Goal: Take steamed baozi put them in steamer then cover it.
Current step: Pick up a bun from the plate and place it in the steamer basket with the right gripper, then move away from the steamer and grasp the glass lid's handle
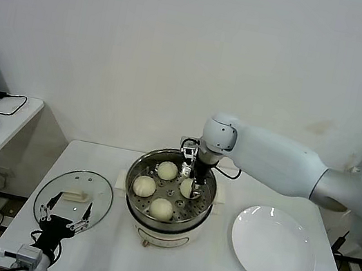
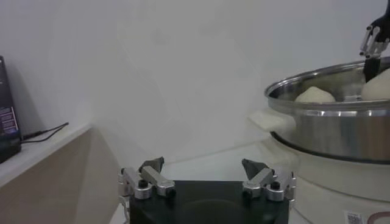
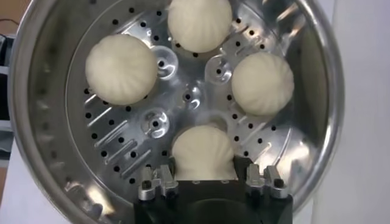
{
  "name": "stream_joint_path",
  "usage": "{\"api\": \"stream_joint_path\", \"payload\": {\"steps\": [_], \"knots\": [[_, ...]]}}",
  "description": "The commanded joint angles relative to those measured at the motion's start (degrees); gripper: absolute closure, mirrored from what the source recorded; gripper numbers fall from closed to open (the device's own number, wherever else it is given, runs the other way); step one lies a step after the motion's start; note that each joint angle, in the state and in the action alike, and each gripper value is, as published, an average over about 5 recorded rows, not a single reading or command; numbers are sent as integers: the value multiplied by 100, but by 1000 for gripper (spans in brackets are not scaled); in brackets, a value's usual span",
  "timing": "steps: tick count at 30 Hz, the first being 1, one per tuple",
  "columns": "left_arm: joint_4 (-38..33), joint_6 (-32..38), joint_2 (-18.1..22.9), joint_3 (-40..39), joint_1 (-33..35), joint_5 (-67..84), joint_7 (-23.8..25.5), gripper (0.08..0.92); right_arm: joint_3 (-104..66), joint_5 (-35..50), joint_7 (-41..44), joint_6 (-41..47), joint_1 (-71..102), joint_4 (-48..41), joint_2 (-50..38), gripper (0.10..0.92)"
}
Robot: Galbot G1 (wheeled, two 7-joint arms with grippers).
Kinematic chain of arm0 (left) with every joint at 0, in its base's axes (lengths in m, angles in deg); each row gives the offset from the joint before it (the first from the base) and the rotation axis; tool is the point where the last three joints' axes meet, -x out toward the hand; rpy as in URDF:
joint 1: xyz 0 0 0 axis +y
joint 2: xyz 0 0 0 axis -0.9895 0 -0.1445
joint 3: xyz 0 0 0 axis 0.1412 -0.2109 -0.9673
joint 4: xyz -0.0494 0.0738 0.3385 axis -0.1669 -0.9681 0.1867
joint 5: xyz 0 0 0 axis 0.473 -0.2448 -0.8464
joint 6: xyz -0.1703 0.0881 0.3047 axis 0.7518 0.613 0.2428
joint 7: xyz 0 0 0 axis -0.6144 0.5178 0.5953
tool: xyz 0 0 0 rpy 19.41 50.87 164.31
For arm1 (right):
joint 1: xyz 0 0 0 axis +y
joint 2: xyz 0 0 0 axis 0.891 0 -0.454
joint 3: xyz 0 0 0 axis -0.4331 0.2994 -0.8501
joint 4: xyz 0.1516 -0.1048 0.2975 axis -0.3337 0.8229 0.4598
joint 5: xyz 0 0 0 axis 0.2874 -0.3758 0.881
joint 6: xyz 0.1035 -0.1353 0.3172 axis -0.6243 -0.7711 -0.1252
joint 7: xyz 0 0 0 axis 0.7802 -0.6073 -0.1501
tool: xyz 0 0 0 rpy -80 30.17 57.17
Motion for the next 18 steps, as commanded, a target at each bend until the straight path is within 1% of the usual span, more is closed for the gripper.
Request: {"api": "stream_joint_path", "payload": {"steps": [1,3,5,8,10,12,14,18], "knots": [[21,-1,4,10,-15,-7,7,177,-178,44,-22,57,-46,220,-235,267],[10,-7,3,19,-14,-4,17,177,-288,84,18,60,-143,378,-422,225],[-3,-14,4,20,-7,-3,26,177,-462,105,50,58,-214,593,-686,208],[-17,-17,12,13,16,-21,27,177,-888,199,8,54,-223,991,-1207,203],[-30,-13,18,6,43,-43,21,177,-1279,377,-221,10,-128,1247,-1579,203],[-41,-5,21,-3,71,-53,12,177,-1763,656,-691,-164,115,1470,-1961,202],[-40,6,29,-10,91,-35,-2,177,-2330,986,-1355,-466,482,1714,-2354,203],[-1,28,44,-35,99,74,-41,177,-3752,1551,-2548,-906,1566,2302,-3142,203]]}}
